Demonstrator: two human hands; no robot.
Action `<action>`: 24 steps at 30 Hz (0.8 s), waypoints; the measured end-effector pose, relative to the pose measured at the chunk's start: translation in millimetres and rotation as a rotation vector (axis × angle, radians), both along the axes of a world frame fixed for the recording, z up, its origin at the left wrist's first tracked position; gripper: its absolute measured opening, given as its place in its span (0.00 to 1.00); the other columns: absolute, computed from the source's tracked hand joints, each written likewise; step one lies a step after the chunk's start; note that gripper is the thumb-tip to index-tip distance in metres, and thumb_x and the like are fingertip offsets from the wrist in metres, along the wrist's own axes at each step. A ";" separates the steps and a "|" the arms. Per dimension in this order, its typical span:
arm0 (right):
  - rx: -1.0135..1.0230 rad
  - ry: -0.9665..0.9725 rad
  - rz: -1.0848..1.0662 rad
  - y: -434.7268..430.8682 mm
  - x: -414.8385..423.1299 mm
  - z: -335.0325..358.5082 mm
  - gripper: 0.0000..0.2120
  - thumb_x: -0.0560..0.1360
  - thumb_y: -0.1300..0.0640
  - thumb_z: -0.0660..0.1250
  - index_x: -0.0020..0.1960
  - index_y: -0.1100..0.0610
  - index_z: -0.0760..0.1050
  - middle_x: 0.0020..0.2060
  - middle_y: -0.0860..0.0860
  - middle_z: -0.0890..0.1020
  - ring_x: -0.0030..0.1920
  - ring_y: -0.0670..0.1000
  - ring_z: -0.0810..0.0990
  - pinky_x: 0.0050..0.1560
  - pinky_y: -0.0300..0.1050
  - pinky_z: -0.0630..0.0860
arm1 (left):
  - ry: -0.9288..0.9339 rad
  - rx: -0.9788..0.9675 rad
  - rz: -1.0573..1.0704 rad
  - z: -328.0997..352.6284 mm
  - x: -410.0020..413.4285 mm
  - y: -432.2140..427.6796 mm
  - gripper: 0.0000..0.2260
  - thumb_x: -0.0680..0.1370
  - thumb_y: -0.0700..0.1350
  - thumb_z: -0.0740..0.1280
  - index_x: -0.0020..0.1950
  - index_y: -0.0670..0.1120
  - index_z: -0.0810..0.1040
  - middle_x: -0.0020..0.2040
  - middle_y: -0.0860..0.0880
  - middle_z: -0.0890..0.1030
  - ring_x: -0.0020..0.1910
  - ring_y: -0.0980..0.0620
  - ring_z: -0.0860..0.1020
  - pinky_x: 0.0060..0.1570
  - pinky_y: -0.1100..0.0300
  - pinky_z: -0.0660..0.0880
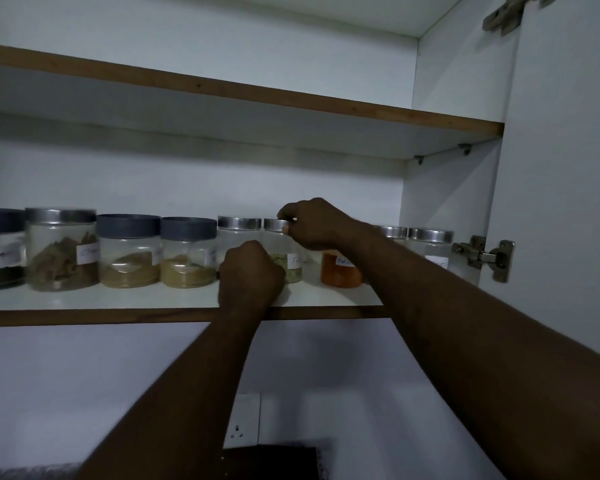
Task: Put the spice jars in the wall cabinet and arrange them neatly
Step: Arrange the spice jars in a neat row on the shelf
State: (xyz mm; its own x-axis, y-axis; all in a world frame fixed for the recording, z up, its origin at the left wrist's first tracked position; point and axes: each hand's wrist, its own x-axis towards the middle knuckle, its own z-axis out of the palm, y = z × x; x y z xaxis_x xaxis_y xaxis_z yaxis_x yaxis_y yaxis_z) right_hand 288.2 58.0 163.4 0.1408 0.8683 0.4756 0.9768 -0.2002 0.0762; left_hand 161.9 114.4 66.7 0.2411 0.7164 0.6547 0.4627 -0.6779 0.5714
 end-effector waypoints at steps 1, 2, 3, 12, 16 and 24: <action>0.016 -0.005 0.000 -0.5 -0.5 -0.3 0.19 0.82 0.51 0.63 0.72 0.53 0.75 0.68 0.52 0.79 0.67 0.54 0.76 0.67 0.49 0.72 | -0.006 0.018 0.015 -0.9 -0.1 -1.3 0.10 0.72 0.43 0.73 0.51 0.41 0.84 0.47 0.43 0.85 0.47 0.44 0.83 0.44 0.56 0.78; 0.034 -0.008 0.002 -1.4 -0.5 0.2 0.19 0.82 0.50 0.64 0.70 0.53 0.76 0.66 0.52 0.80 0.66 0.54 0.77 0.66 0.49 0.73 | -0.003 0.031 0.024 -1.2 0.1 -2.5 0.11 0.72 0.43 0.73 0.52 0.41 0.84 0.48 0.43 0.85 0.48 0.44 0.82 0.44 0.56 0.77; 0.048 -0.010 0.002 -2.7 0.4 1.3 0.18 0.81 0.49 0.66 0.69 0.53 0.78 0.65 0.52 0.81 0.64 0.53 0.78 0.65 0.49 0.74 | 0.009 0.038 0.026 -1.3 0.4 -3.4 0.11 0.72 0.44 0.73 0.52 0.42 0.84 0.49 0.43 0.84 0.48 0.44 0.82 0.43 0.56 0.77; 0.179 0.030 -0.035 -5.2 17.6 3.6 0.23 0.72 0.34 0.72 0.54 0.51 0.83 0.48 0.48 0.82 0.50 0.49 0.79 0.47 0.45 0.72 | 0.214 0.021 -0.052 0.3 6.8 -0.2 0.15 0.72 0.48 0.73 0.57 0.46 0.81 0.52 0.46 0.83 0.51 0.46 0.81 0.50 0.51 0.80; 0.231 -0.009 -0.057 -3.6 20.8 0.3 0.23 0.70 0.30 0.71 0.51 0.48 0.83 0.45 0.46 0.81 0.47 0.48 0.78 0.46 0.45 0.70 | 0.265 0.001 -0.063 0.7 7.9 1.5 0.17 0.72 0.50 0.74 0.59 0.48 0.79 0.54 0.47 0.83 0.53 0.46 0.80 0.53 0.50 0.79; 0.242 0.010 -0.054 -3.9 24.0 0.6 0.24 0.69 0.28 0.71 0.50 0.48 0.83 0.44 0.45 0.80 0.47 0.48 0.78 0.46 0.45 0.70 | 0.281 -0.003 -0.076 1.4 8.0 0.8 0.19 0.73 0.50 0.74 0.62 0.48 0.79 0.56 0.47 0.83 0.54 0.47 0.80 0.55 0.48 0.79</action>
State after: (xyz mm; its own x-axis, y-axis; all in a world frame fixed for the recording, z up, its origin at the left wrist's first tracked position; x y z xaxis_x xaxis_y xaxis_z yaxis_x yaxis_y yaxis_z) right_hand 312.1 54.1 164.0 0.1897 0.7203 0.6672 0.9646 -0.2636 0.0103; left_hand 170.0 115.2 68.1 0.4658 0.6913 0.5524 0.5508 -0.7151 0.4304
